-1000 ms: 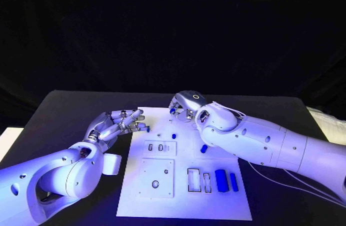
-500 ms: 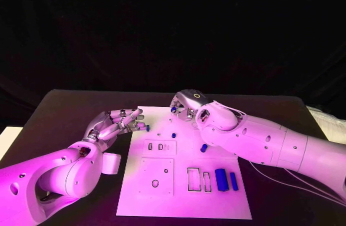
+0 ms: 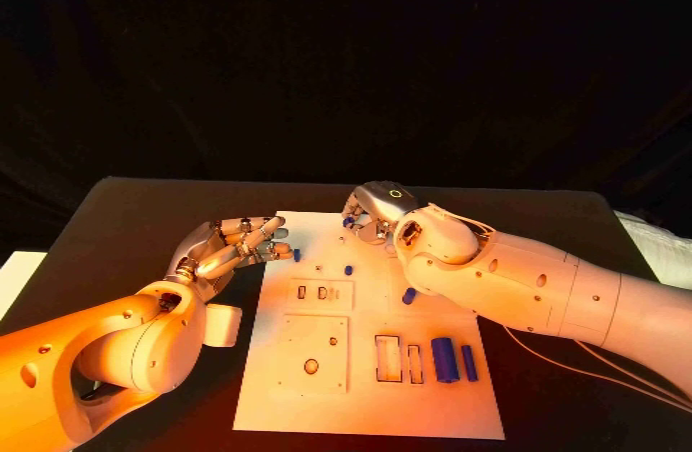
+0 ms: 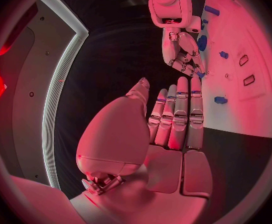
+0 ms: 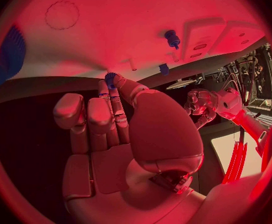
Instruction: Assemble the parts on the task board
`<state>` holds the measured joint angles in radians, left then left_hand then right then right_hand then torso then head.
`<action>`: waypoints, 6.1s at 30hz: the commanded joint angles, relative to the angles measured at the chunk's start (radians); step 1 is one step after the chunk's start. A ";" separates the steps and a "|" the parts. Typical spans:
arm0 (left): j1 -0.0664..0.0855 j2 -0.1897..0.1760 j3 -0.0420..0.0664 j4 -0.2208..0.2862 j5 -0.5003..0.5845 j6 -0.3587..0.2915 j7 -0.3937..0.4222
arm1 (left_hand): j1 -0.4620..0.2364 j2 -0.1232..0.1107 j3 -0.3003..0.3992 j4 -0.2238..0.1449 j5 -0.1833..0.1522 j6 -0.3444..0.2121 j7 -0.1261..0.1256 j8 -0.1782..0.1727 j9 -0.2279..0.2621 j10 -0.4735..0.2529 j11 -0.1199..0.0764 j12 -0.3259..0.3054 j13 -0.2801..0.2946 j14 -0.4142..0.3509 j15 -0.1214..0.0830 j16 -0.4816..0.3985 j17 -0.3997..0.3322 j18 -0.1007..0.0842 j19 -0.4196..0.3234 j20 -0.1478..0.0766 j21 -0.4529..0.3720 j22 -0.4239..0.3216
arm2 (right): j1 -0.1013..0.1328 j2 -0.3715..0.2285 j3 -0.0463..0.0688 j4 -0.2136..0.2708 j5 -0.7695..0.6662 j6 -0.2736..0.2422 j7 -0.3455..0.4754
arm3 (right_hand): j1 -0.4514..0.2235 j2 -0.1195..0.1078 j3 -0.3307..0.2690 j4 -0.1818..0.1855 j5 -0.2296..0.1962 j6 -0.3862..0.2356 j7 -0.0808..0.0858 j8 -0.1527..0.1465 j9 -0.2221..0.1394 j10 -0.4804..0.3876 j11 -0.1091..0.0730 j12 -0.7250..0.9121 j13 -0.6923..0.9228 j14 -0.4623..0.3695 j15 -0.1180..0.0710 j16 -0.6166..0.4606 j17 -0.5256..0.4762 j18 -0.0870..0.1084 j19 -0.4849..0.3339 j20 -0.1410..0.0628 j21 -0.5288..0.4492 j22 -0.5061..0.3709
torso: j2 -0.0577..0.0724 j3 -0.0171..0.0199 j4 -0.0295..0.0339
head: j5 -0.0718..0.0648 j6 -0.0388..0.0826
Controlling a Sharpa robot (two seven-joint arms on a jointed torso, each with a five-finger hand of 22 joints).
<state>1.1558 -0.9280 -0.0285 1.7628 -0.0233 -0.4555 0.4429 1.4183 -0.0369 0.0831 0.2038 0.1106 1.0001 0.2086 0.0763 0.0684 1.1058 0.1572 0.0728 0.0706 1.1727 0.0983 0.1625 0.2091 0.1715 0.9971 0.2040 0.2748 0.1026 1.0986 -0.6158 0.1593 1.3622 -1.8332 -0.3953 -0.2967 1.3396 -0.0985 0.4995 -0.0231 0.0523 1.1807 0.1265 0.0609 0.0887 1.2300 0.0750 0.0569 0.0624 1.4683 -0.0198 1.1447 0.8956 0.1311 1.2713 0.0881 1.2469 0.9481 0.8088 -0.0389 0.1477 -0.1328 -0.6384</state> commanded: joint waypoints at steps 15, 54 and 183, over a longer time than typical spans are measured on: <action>0.001 0.001 0.001 0.002 0.002 0.014 0.006 | 0.009 -0.002 0.000 -0.004 -0.004 -0.001 0.003 -0.004 -0.002 -0.007 -0.002 -0.003 -0.001 -0.003 0.005 -0.001 0.001 0.011 -0.001 0.009 -0.003 -0.002 | -0.004 0.007 -0.002 -0.010 -0.010 0.018 -0.019 | -0.020 -0.061 -0.015 0.030 0.000 -0.146 0.031 -0.001 -0.026 -0.135 0.026 0.002 -0.002 -0.024 0.030 -0.088 -0.134 0.008 -0.085 0.023 -0.059 -0.114 | 0.001 -0.0018 0.0024 | -0.005 0.000; 0.004 0.032 0.000 -0.014 -0.062 0.089 -0.035 | 0.015 0.002 0.001 -0.013 -0.004 -0.001 0.000 -0.005 -0.001 -0.012 -0.003 -0.006 -0.001 -0.008 0.006 -0.011 0.006 0.011 -0.004 0.010 -0.007 -0.005 | -0.004 -0.309 0.020 0.215 0.322 0.099 -0.124 | 0.040 -0.056 -0.527 0.314 0.191 -0.207 0.012 0.008 -0.020 0.165 -0.028 1.027 1.035 0.064 -0.007 0.318 0.442 -0.071 0.134 -0.005 0.199 0.331 | -0.004 0.0299 -0.0522 | -0.001 0.023; 0.004 0.042 0.000 -0.028 -0.065 0.094 -0.042 | 0.020 0.004 0.001 -0.019 -0.004 -0.001 0.002 -0.007 0.000 -0.011 -0.002 -0.007 -0.001 -0.007 0.006 -0.016 0.010 0.012 -0.004 0.010 -0.008 -0.007 | -0.027 0.018 -0.016 0.088 0.161 0.032 -0.088 | -0.034 -0.026 -0.428 0.311 0.157 -0.187 0.012 0.010 -0.018 0.180 -0.023 1.090 1.194 0.067 0.000 0.343 0.488 -0.091 0.187 0.004 0.251 0.444 | -0.004 0.0303 -0.0508 | 0.034 -0.001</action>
<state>1.1584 -0.8871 -0.0289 1.7317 -0.0833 -0.3765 0.3967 1.4275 -0.0357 0.0859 0.1899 0.1106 1.0001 0.2085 0.0726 0.0684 1.0987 0.1570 0.0690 0.0700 1.1692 0.1018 0.1502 0.2180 0.1714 0.9934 0.2075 0.2709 0.0967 1.0731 -0.5970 0.1440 1.4472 -1.6813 -0.3812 -0.3950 1.3060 -0.1347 0.0785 0.2872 0.2069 0.9907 0.1385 0.0691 0.0697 1.4054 0.0495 1.1413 1.2557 1.4665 -0.0247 1.4892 1.3077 0.0534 1.4554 0.0899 1.4950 1.3078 0.8044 -0.0091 0.0964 -0.0994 -0.6390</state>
